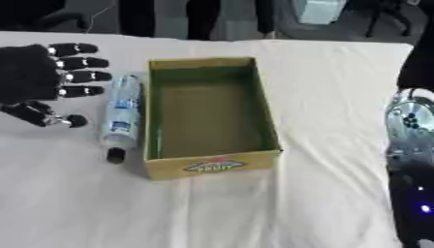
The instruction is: Pick up objects on the table and place them in the box.
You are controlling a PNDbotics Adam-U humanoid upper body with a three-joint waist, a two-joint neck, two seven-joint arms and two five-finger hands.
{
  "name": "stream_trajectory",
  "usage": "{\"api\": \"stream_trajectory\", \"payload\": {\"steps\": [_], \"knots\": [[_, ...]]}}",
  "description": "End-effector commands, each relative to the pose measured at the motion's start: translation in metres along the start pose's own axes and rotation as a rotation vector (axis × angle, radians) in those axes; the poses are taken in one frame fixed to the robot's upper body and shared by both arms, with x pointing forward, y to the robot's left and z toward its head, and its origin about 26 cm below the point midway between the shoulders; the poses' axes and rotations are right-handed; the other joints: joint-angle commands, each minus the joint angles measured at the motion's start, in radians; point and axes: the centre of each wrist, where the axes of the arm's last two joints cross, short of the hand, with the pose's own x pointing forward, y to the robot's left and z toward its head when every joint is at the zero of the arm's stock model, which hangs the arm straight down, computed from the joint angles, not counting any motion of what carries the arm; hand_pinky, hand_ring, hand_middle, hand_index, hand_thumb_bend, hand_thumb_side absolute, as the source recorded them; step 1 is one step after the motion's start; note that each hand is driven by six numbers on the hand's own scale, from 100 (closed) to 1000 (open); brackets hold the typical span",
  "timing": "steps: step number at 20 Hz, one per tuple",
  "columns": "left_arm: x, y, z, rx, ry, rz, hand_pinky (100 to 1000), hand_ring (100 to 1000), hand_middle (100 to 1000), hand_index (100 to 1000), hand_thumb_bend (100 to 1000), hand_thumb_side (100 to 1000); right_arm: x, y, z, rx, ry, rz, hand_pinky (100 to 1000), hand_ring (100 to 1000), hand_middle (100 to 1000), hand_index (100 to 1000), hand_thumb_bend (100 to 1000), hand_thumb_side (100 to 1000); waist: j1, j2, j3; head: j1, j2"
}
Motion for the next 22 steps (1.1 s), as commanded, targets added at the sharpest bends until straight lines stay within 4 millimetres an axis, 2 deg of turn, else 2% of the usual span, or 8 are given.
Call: {"api": "stream_trajectory", "payload": {"steps": [1,11,16,22], "knots": [[-0.009,0.016,-0.006,0.157,-0.148,0.045,822,834,743,725,370,555,0.002,0.001,-0.009,0.025,-0.013,-0.003,319,435,473,677,100,860,0.008,-0.013,-0.003,0.006,0.000],[-0.010,0.030,-0.020,0.181,-0.227,0.015,838,856,747,729,396,542,0.001,0.002,-0.011,0.022,-0.013,-0.013,320,435,473,677,100,859,0.014,-0.015,-0.012,0.016,0.000],[-0.010,0.025,-0.018,0.125,-0.247,-0.008,870,886,754,736,429,521,0.000,0.003,-0.013,0.019,-0.014,-0.021,320,435,473,677,100,858,0.016,-0.012,-0.017,0.022,0.000],[-0.005,0.010,-0.011,0.054,-0.262,-0.010,867,872,758,745,435,524,-0.001,0.004,-0.014,0.017,-0.013,-0.028,320,435,474,679,100,859,0.015,-0.008,-0.021,0.025,0.000]]}}
